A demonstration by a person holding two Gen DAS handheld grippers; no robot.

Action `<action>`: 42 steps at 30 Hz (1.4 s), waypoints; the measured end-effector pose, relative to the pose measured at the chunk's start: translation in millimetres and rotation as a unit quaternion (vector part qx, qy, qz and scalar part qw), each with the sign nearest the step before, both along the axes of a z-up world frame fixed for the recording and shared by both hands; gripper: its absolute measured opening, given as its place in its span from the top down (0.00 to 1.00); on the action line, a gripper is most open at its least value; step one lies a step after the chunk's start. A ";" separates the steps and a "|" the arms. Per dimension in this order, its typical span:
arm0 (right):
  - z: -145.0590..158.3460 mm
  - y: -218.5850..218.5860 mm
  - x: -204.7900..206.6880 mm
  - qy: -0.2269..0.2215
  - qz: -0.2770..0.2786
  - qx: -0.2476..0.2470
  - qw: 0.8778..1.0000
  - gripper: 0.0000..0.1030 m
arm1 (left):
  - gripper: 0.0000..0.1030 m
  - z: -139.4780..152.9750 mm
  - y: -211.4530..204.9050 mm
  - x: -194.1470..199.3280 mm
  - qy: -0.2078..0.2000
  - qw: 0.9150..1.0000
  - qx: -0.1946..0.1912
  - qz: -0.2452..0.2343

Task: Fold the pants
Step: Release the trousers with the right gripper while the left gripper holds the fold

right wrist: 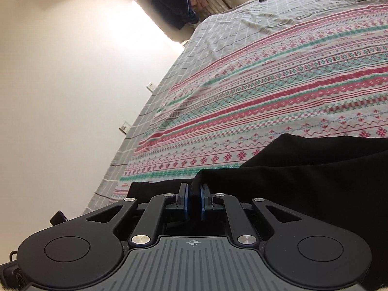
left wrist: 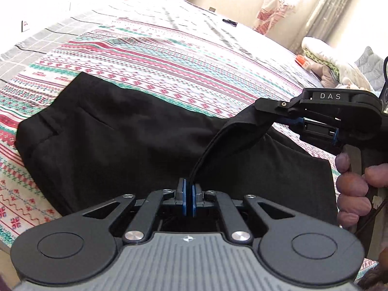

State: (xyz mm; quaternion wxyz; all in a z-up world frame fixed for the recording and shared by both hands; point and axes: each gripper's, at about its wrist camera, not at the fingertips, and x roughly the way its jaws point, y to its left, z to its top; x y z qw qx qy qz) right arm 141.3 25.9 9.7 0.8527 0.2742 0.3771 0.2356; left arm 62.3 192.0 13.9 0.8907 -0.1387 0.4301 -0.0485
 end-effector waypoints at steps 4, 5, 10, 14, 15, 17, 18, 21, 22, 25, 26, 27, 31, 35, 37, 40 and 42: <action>1.0 36.6 17.7 0.001 0.012 0.000 1.000 0.91 | 0.85 5.4 21.1 -0.8 -0.007 0.999 0.018 0.027; 1.2 44.2 21.0 0.001 0.015 0.001 1.000 0.91 | 0.85 6.6 25.3 -1.0 -0.009 0.999 0.025 0.033; 0.3 86.0 36.9 0.004 0.033 0.003 0.999 0.91 | 0.85 7.7 49.3 -3.3 -0.014 0.996 0.047 0.069; -4.4 122.0 48.2 0.006 0.045 0.007 0.999 0.91 | 0.85 9.1 62.8 -3.3 -0.017 0.992 0.073 0.101; -5.6 129.4 50.4 0.007 0.048 0.008 0.999 0.91 | 0.85 9.0 66.3 -3.4 -0.017 0.991 0.079 0.109; -8.1 145.9 55.7 0.010 0.052 0.010 0.999 0.91 | 0.85 9.1 74.5 -3.1 -0.018 0.988 0.090 0.125; -9.7 153.3 58.8 0.013 0.053 0.012 0.998 0.91 | 0.85 8.8 76.8 -3.2 -0.018 0.987 0.094 0.132; -15.0 171.5 67.0 0.025 0.052 0.017 0.998 0.90 | 0.85 5.6 81.8 1.6 -0.014 0.983 0.108 0.148; -16.6 176.3 70.1 0.029 0.051 0.018 0.998 0.90 | 0.84 3.5 86.0 4.7 -0.013 0.982 0.112 0.152; -19.2 183.8 76.7 0.041 0.040 0.023 0.998 0.86 | 0.76 -0.3 89.4 7.0 -0.008 0.979 0.121 0.162; -18.6 184.6 78.9 0.044 0.040 0.027 0.998 0.84 | 0.73 -0.1 89.1 6.6 -0.009 0.977 0.129 0.167; -16.9 185.9 81.6 0.044 0.042 0.033 0.998 0.77 | 0.70 0.7 88.7 6.1 -0.010 0.975 0.139 0.173; -2.1 181.1 81.6 0.019 0.045 0.039 0.998 0.52 | 0.64 2.2 91.9 7.6 -0.023 0.969 0.167 0.182; 10.5 166.3 75.7 0.004 0.050 0.009 0.999 0.50 | 0.54 9.1 90.2 5.0 -0.030 0.974 0.139 0.177; 14.1 150.1 68.6 0.000 0.050 -0.002 0.999 0.50 | 0.45 13.0 85.6 3.1 -0.038 0.977 0.124 0.171; 17.3 118.7 53.1 -0.004 0.045 -0.018 0.999 0.44 | 0.37 17.7 75.5 -0.2 -0.050 0.981 0.098 0.158; 17.2 92.4 41.1 -0.004 0.037 -0.031 0.999 0.41 | 0.33 19.1 64.6 -1.7 -0.054 0.985 0.085 0.141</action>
